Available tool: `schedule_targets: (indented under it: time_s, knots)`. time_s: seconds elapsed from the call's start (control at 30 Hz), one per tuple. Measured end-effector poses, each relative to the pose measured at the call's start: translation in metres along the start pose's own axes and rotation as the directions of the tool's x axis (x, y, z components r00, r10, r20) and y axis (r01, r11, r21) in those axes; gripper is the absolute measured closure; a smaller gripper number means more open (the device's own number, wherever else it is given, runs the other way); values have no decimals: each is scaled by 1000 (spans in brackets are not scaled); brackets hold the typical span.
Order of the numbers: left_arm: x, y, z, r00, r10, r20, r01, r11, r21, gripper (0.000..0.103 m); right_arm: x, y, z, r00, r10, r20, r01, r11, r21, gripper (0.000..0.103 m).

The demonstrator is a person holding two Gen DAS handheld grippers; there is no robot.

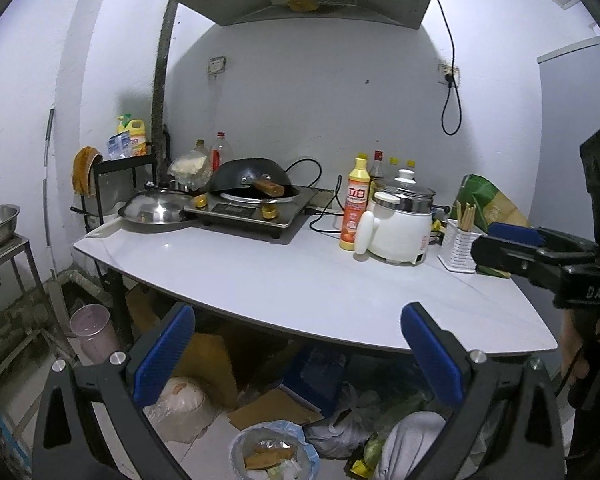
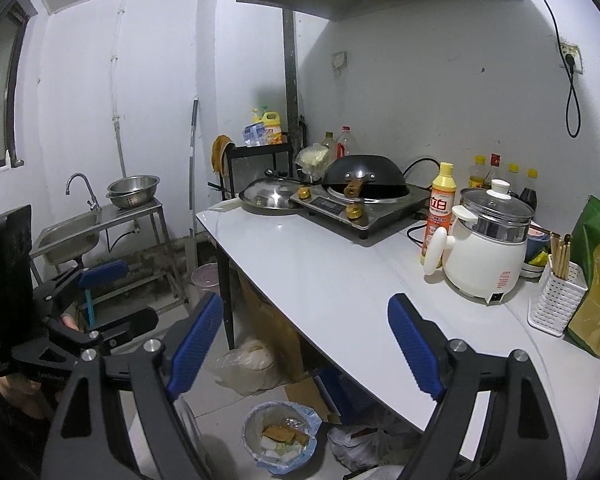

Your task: Collect trash

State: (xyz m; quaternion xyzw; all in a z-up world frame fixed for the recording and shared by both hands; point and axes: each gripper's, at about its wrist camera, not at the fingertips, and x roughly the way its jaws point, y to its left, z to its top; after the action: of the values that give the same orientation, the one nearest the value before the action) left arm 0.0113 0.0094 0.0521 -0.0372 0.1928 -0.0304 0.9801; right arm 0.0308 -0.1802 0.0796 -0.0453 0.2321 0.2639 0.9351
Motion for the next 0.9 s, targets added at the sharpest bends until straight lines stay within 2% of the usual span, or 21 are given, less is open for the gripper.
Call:
schedule_targets:
  time_s: [0.9]
  knots:
    - [4, 7, 0, 1000, 15, -18, -15, 1000, -11, 0, 9, 4, 1, 1000, 9, -15, -9, 1000, -1, 20]
